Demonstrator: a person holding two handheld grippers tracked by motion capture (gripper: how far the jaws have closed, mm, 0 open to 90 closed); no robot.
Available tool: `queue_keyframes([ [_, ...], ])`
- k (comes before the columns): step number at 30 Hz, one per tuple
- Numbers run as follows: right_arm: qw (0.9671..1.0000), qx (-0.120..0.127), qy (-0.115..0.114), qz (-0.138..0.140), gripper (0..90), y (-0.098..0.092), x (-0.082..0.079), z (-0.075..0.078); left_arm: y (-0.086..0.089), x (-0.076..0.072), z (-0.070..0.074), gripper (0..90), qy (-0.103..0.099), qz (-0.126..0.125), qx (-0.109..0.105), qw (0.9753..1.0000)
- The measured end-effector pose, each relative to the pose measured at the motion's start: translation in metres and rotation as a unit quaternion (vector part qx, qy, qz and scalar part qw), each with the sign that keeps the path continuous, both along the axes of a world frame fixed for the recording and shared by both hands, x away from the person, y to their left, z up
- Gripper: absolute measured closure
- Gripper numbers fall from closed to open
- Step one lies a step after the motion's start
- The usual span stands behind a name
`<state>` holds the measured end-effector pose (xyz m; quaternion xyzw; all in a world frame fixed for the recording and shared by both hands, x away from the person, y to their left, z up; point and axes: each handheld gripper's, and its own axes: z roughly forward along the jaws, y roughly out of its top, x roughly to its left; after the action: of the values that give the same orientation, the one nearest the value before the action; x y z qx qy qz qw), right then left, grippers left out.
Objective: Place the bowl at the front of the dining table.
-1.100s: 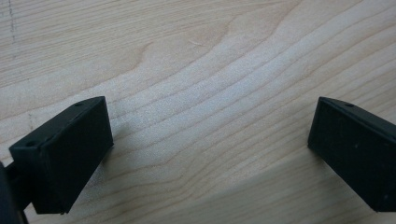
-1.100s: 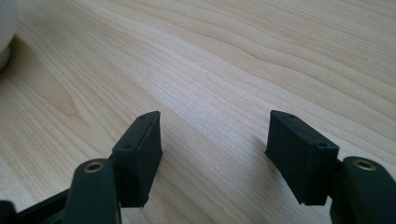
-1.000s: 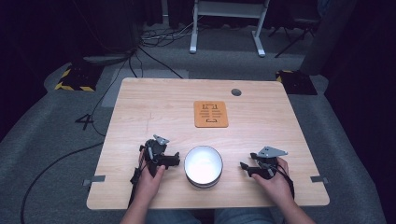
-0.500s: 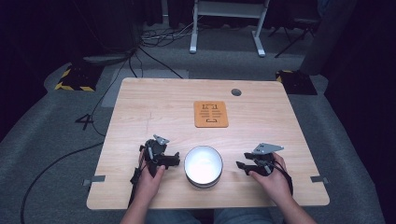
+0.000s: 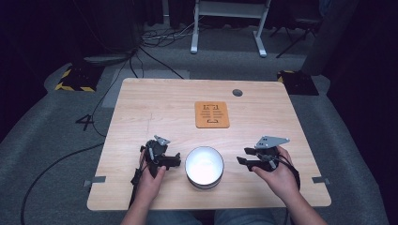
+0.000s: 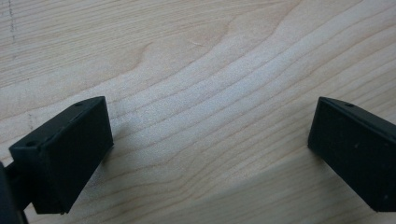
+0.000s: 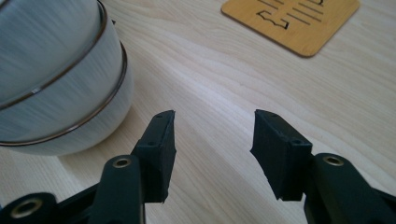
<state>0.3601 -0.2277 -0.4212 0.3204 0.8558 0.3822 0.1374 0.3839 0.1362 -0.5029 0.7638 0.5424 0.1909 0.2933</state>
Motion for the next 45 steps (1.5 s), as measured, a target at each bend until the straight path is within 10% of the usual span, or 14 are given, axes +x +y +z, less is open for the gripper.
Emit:
queue_keyframes([
  [30,0.9993,0.013,-0.004,0.036,52.0,0.046,-0.001,0.054,0.0,0.0,0.0,0.0,0.0,-0.001,0.0,1.0],
  [45,0.9967,-0.013,0.013,0.079,53.3,0.088,0.004,0.05,0.0,0.0,0.0,0.0,0.0,0.0,0.0,1.0],
])
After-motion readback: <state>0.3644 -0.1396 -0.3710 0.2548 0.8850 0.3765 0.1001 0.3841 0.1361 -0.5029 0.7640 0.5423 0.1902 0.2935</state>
